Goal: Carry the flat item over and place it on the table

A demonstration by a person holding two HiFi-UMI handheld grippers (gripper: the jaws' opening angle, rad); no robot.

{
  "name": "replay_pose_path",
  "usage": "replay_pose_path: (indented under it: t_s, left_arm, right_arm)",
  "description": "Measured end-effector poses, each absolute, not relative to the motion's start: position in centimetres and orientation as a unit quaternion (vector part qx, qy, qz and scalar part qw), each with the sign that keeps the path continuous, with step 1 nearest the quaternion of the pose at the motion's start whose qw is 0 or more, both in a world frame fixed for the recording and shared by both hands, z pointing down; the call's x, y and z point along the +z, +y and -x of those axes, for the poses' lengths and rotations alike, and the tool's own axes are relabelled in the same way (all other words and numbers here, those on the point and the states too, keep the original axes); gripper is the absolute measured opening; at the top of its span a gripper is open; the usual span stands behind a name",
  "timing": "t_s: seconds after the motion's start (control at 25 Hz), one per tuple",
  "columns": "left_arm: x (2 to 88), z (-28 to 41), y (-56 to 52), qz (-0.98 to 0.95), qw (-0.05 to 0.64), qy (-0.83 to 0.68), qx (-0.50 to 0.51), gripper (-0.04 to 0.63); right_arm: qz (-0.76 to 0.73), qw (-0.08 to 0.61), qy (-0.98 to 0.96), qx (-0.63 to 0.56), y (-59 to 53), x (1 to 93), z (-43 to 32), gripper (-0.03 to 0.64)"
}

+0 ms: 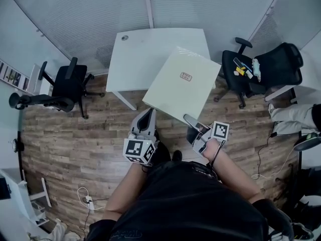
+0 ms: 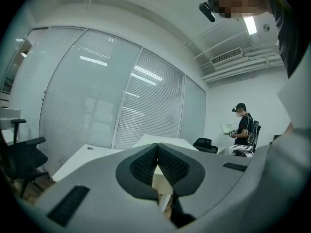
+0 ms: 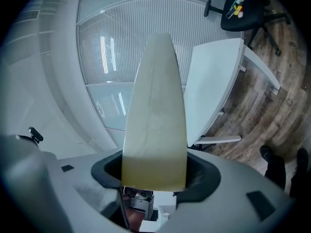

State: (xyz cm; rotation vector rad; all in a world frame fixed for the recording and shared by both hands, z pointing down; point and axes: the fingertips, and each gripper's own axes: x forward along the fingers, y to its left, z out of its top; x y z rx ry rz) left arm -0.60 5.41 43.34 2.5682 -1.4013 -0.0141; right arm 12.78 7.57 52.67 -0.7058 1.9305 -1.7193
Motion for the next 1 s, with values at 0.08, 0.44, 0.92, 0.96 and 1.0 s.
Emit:
replay_pose_path:
  t_s: [0.08,0.44,0.92,0.96,1.0]
  left_arm:
    - [43.5,0.5,4.6,-0.873,0.111,-0.475,-0.005,0.012]
    - [44.1,0.0,-0.2,-0.889,0.12,-0.442,0.001,0.012]
    - [43.5,5.6,-11.0,-0.901,0.115,-0.418,-0.01,0.012]
    - [43.3,6.0,-11.8,-0.904,0.112,-0.413,-0.01,0.012]
    - [43.1,6.4,-12.5,-0.906,0.109,-0.409,-0.009,0.012]
  right_arm:
    - [0.259,0.229,0.7,-0.625,7.1,52.7,-13.0,0.296]
    - [0.27,0.23,0.703,-0.616,2.6,53.2,-12.4,0.296]
    - [0.288,0.248,0.691,-0.615,-6.7,54.3,-8.0,0.296]
    - [0.29,0.249,0.692,-0.613,-7.4,54.3,-7.6,0.296]
    - [0.292,0.25,0.692,-0.611,-8.2,54.2,-7.1,0.296]
